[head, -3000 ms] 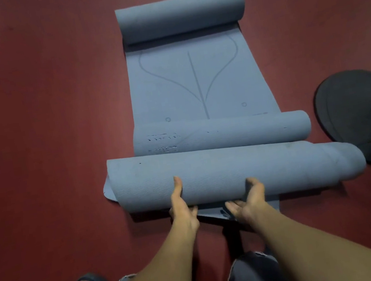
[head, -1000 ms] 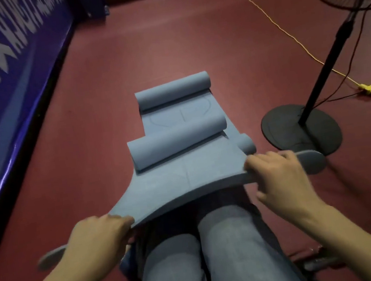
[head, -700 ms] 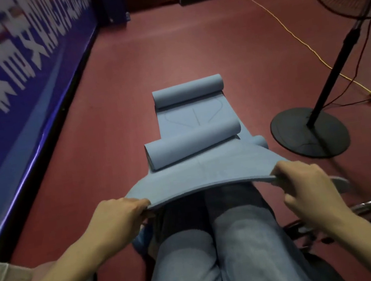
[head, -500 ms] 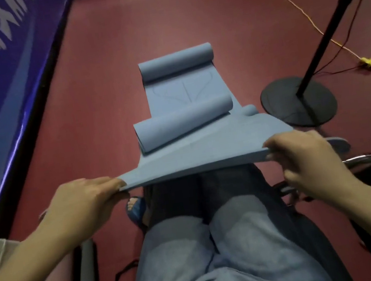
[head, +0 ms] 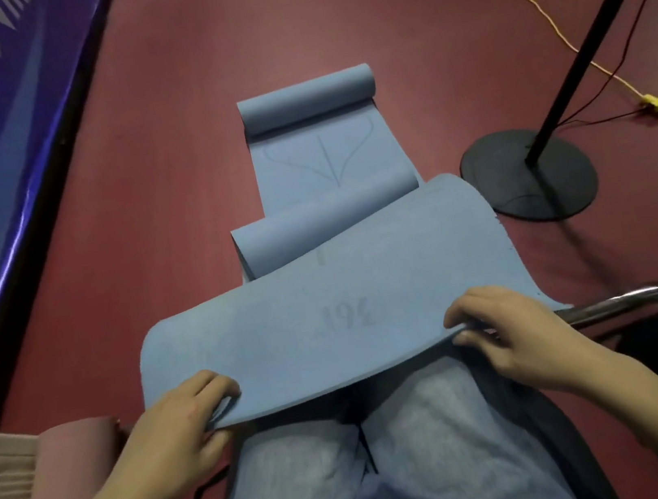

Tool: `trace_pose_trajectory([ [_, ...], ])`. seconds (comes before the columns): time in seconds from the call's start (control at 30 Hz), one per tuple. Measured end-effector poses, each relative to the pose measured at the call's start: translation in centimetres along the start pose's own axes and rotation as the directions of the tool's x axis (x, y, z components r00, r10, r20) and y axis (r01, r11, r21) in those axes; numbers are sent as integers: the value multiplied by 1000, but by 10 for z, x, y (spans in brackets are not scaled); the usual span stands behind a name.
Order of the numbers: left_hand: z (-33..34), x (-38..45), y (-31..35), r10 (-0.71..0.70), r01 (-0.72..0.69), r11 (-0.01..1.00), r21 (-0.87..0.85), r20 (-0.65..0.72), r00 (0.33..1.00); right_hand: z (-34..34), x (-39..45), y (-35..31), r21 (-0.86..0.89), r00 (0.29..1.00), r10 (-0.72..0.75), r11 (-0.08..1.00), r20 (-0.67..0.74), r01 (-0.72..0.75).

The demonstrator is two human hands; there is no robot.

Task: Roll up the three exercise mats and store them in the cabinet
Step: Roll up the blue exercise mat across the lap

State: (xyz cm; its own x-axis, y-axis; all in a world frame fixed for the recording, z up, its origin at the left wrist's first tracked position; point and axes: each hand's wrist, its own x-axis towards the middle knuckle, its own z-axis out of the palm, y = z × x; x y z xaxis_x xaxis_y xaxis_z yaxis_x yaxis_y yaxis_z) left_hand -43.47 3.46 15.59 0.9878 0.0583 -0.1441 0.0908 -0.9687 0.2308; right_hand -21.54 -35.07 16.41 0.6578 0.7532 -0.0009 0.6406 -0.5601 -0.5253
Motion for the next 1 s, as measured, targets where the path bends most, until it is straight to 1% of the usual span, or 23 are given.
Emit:
trace_pose_trajectory([
  [0.07,0,-1,4,-31,30,998,-48,-23,999,-2,2,0,12,997,-11,1000,-74,12],
  [0.13,-2,-2,6,-29,24,995,-93,-57,998,-3,4,2,22,983,-22,999,-180,27],
  [0.2,-4,0,7,3,-23,990,-142,-142,990,-1,6,2,-20,944,-103,995,-313,101],
  [0.23,-4,0,7,20,-52,989,-139,-220,975,1,5,3,-91,912,-176,984,-370,153],
  [0.27,-4,0,8,37,-74,992,-104,-320,947,4,5,3,-173,878,-253,965,-407,198],
  [0.33,-6,-1,8,74,-93,996,-13,-501,862,9,4,3,-276,825,-361,926,-434,260],
  [0.37,-7,-1,9,87,-99,995,6,-540,837,11,6,3,-290,816,-378,918,-437,270],
  [0.4,-7,0,11,97,-106,994,15,-548,831,13,7,1,-302,818,-386,913,-427,274],
  [0.43,-6,1,12,101,-107,994,20,-530,842,14,10,-3,-317,830,-380,912,-408,261],
  [0.5,-3,7,12,79,-87,996,4,-456,887,17,13,-10,-360,865,-359,905,-352,229],
  [0.57,-2,17,12,3,-28,998,-63,-370,929,24,11,-13,-387,895,-321,902,-310,189],
  [0.63,-5,29,10,-100,53,985,-166,-289,952,34,9,-10,-387,908,-274,911,-318,139],
  [0.67,-8,35,8,-130,79,978,-191,-269,954,37,9,-8,-377,905,-258,918,-339,120],
  [0.73,-14,48,7,-130,87,981,-174,-251,959,38,13,-5,-338,898,-233,935,-372,103],
  [0.8,-16,61,9,-114,79,983,-163,-218,969,38,20,-3,-288,884,-232,950,-405,118],
  [0.9,-10,71,16,-181,153,974,-166,-170,969,38,25,2,-228,873,-252,959,-419,168],
  [0.97,-6,74,19,-234,204,964,-171,-179,956,37,28,6,-210,881,-242,963,-406,168],
  [1.0,-5,75,19,-245,206,960,-190,-209,947,37,29,6,-236,878,-238,960,-416,148],
])
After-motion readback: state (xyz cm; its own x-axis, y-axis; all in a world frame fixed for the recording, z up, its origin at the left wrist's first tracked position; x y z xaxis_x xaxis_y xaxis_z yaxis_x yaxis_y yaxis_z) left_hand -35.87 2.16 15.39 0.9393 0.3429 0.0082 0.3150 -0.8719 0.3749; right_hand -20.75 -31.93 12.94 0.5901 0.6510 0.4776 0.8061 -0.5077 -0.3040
